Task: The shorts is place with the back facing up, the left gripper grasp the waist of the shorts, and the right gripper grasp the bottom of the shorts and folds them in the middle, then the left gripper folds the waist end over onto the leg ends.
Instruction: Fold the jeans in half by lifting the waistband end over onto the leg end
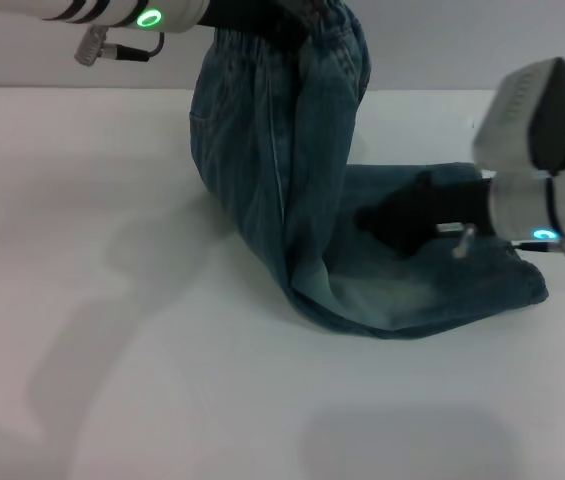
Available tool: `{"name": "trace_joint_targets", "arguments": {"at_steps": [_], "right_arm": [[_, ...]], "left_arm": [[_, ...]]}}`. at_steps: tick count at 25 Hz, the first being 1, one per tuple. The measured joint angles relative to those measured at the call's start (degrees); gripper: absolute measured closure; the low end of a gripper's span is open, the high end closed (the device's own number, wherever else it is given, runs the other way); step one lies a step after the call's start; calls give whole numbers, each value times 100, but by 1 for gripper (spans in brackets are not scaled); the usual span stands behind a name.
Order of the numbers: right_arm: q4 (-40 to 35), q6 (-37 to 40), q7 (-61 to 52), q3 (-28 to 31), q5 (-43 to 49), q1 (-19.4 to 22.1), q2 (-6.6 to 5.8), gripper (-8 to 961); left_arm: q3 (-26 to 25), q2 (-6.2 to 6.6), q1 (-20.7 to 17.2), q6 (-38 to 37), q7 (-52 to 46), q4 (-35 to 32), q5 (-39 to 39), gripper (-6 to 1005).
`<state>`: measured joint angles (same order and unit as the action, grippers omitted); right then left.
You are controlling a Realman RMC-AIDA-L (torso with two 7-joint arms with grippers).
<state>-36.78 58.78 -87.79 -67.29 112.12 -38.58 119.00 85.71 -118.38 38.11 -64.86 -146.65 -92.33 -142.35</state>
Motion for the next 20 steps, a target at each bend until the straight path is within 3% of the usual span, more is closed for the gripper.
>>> {"name": "trace_joint_targets", "arguments": {"at_steps": [5, 7, 12, 14, 16, 20], "right_arm": [[-705, -218, -42, 308, -341, 796, -13, 953], [-796, -300, -40, 443, -354, 906, -20, 953], [-908, -517, 51, 1567, -361, 1152, -59, 953], [-979, -573, 204, 2079, -457, 1225, -40, 953], [-1006, -603, 531, 2595, -846, 1311, -29, 953], [-934, -699, 1127, 3061, -1797, 1434, -42, 953]], "left_arm": [[154, 0, -86, 88, -8, 13, 47, 922], [280, 0, -131, 158, -8, 17, 122, 922], [518, -3, -219, 383, -34, 43, 153, 923], [878, -17, -267, 675, -65, 196, 177, 923], [926, -17, -270, 729, -79, 226, 195, 923], [1251, -17, -310, 1106, -142, 424, 356, 923]]}}
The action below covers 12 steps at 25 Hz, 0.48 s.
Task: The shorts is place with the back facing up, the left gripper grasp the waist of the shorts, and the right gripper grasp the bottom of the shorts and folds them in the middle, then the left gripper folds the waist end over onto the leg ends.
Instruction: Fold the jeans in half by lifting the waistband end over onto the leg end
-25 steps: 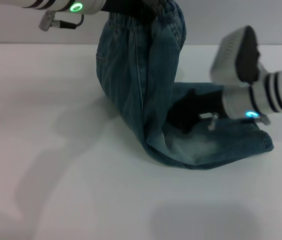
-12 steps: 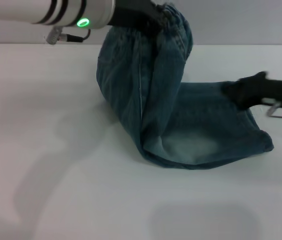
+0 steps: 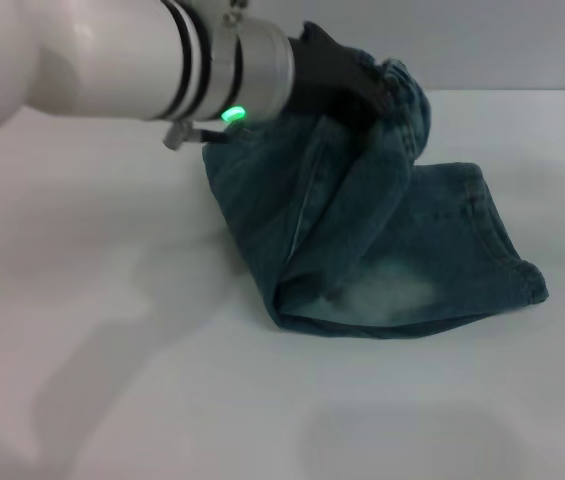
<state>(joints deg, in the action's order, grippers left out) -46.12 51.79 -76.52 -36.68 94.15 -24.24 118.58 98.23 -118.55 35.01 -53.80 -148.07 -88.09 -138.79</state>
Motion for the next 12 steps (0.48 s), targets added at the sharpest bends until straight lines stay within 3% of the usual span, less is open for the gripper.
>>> {"name": "trace_joint_targets", "arguments": {"at_steps": [7, 12], "right_arm": [[147, -278, 366, 502, -599, -46, -17, 953], [157, -329, 373, 680, -662, -83, -15, 953]], "left_arm": [[717, -1, -102, 622, 43, 223, 407, 922], [912, -4, -129, 788, 49, 328, 510, 922]]}}
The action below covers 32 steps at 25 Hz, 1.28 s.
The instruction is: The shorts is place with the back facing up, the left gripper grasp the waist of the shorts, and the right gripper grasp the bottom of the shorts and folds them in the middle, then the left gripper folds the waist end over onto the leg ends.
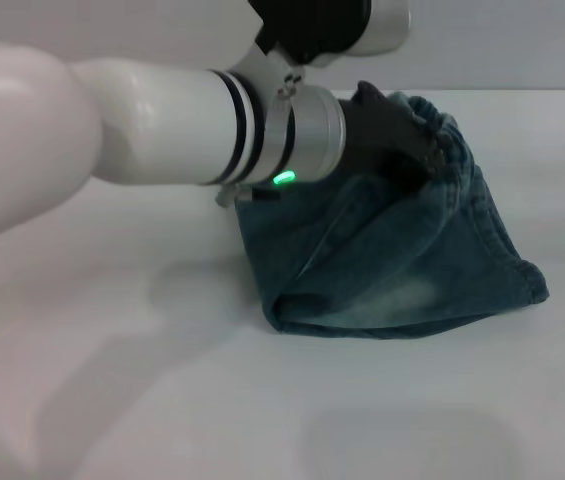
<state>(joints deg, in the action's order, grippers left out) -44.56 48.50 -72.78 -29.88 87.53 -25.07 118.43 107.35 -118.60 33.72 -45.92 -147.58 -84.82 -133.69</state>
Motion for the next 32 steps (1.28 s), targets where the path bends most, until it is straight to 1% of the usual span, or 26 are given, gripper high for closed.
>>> {"name": "trace_joint_targets", "arguments": {"at_steps": [2, 4, 5, 8, 13, 15, 20, 21, 22, 24, 26, 27, 28, 29, 30, 31, 32], "right_arm": [[0, 10, 2, 2, -3, 0, 0, 953], [0, 34, 3, 3, -4, 0, 0, 953], [1, 46, 3, 3, -4, 0, 0, 953], [1, 55, 5, -9, -6, 2, 0, 953], [0, 71, 7, -34, -8, 14, 5, 953], [7, 116, 9, -33, -9, 22, 10, 953], [91, 259, 10, 7, -15, 36, 12, 953], [95, 267, 13, 7, -17, 44, 12, 953], [97, 271, 32, 7, -17, 53, 12, 953], [106, 274, 92, 9, -17, 73, 19, 953], [144, 279, 208, 10, -18, 94, 26, 953], [176, 285, 281, 10, -18, 102, 29, 953], [210, 300, 352, 10, -25, 104, 30, 953], [271, 325, 471, 9, -48, 106, 30, 953], [326, 347, 614, 10, -102, 107, 31, 953], [403, 383, 785, 9, -232, 111, 31, 953], [460, 419, 929, 9, -349, 116, 31, 953]], "left_arm": [[177, -4, -12, 228, 29, 249, 186, 923], [218, -7, -20, 331, 8, 316, 240, 923], [218, -7, -20, 331, 8, 316, 240, 923], [348, -13, -102, 634, -12, 398, 358, 919], [402, -9, -129, 704, 25, 402, 447, 901], [407, -8, -129, 706, 30, 403, 456, 695], [409, 4, -190, 767, 31, 345, 461, 497], [409, 12, -263, 852, 45, 294, 462, 457], [386, 21, -430, 1087, 121, 233, 466, 420], [366, 26, -629, 1426, 239, 194, 475, 345], [366, 26, -629, 1426, 239, 194, 475, 271], [365, 29, -760, 1665, 310, 182, 476, 234], [391, 33, -1080, 2435, 449, 226, 482, 227], [391, 33, -1080, 2435, 449, 226, 482, 220], [431, 38, -1224, 2909, 483, 321, 482, 213], [534, 40, -1437, 3762, 510, 547, 482, 206], [534, 40, -1437, 3762, 510, 547, 482, 199]]}}
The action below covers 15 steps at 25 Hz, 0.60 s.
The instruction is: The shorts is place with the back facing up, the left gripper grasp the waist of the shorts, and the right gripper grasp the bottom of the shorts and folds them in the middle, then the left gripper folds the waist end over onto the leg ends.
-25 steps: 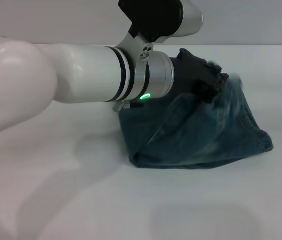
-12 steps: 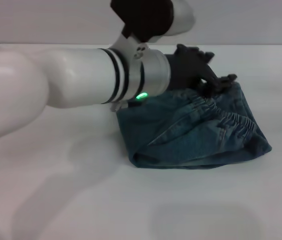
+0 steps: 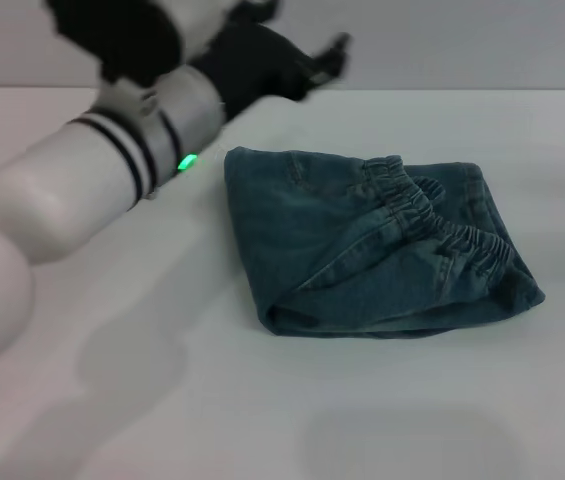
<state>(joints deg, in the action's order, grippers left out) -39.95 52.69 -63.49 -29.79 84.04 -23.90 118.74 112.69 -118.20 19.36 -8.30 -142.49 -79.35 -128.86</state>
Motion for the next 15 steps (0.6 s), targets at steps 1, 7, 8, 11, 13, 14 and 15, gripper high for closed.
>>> {"name": "trace_joint_targets", "arguments": {"at_steps": [1, 7, 8, 11, 13, 14, 15], "right_arm": [[88, 73, 233, -1, -215, 15, 0, 953], [646, 740, 1479, 2, -1464, 122, 0, 953], [758, 850, 1695, -1, -1653, 131, 0, 953], [1057, 1120, 2260, -1, -2205, 144, 0, 953], [1259, 1256, 2593, -1, -2561, 152, 0, 953], [1380, 1316, 2778, 0, -2777, 156, 0, 953], [1500, 1384, 2953, -1, -3002, 156, 0, 953]], "left_arm": [[68, 1, -66, 418, -1, 128, 0, 193], [792, 16, -267, 3854, -555, 1468, -87, 165], [792, 16, -267, 3854, -555, 1468, -87, 165], [908, 35, -140, 5472, -1911, 2588, -517, 165], [911, 36, -119, 5709, -2081, 2765, -558, 165], [911, 36, -119, 5709, -2081, 2765, -558, 165], [911, 36, -119, 5709, -2081, 2765, -558, 165]]}}
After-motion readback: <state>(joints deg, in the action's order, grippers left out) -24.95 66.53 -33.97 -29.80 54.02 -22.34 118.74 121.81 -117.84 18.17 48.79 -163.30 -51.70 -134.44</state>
